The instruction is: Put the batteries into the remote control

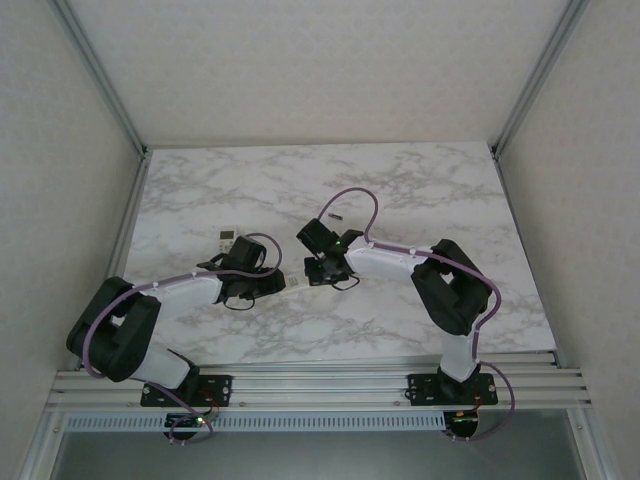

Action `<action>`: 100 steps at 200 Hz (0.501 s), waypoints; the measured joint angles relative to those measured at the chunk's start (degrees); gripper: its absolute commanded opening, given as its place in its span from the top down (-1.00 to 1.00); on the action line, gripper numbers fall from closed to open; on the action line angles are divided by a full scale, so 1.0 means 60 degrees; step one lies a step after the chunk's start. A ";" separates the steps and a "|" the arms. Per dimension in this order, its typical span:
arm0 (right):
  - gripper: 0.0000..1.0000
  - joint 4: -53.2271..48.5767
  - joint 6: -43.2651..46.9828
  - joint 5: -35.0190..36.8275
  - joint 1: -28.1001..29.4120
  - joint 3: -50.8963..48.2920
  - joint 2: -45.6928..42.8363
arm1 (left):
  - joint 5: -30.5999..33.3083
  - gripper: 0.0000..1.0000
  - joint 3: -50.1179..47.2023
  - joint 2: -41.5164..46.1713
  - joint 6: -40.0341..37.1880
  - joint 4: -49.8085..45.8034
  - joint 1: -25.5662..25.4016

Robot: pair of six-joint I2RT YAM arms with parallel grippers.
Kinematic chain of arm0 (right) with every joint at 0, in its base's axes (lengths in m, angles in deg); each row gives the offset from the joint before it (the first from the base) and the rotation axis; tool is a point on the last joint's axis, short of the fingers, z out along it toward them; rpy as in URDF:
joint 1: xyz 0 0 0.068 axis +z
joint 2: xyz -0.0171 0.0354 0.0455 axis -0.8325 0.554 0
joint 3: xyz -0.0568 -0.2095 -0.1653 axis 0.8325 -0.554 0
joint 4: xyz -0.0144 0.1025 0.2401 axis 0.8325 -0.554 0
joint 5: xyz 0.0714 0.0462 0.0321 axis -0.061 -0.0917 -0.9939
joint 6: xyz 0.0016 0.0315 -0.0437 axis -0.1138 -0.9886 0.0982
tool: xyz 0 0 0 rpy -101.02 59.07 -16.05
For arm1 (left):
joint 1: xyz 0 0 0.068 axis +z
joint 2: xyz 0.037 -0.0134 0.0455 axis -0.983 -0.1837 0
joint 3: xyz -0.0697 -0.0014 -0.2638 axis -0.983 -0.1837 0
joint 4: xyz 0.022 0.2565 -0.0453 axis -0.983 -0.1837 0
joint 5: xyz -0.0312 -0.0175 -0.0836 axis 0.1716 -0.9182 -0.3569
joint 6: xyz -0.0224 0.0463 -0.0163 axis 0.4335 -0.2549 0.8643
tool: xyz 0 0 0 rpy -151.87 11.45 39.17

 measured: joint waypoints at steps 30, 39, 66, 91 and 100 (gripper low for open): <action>0.61 -0.0342 -0.0204 -0.0244 -0.0025 0.0029 0.0000 | 0.0000 -0.01 0.0007 0.0000 0.0000 0.0000 0.0000; 0.59 -0.0393 -0.0240 -0.0240 -0.0033 0.0051 0.0000 | 0.0000 -0.01 0.0007 0.0000 0.0000 0.0000 0.0000; 0.55 -0.0466 -0.0233 -0.0240 -0.0091 0.0087 0.0000 | 0.0000 -0.01 0.0015 -0.0015 0.0000 0.0000 0.0000; 0.59 -0.0572 -0.0229 -0.0226 -0.0157 0.0302 -0.0004 | 0.0000 -0.01 0.0015 -0.0015 0.0000 0.0000 0.0000; 0.61 -0.0576 -0.0189 -0.0211 -0.0189 0.0361 -0.0004 | 0.0000 -0.01 0.0015 -0.0015 0.0000 0.0000 0.0000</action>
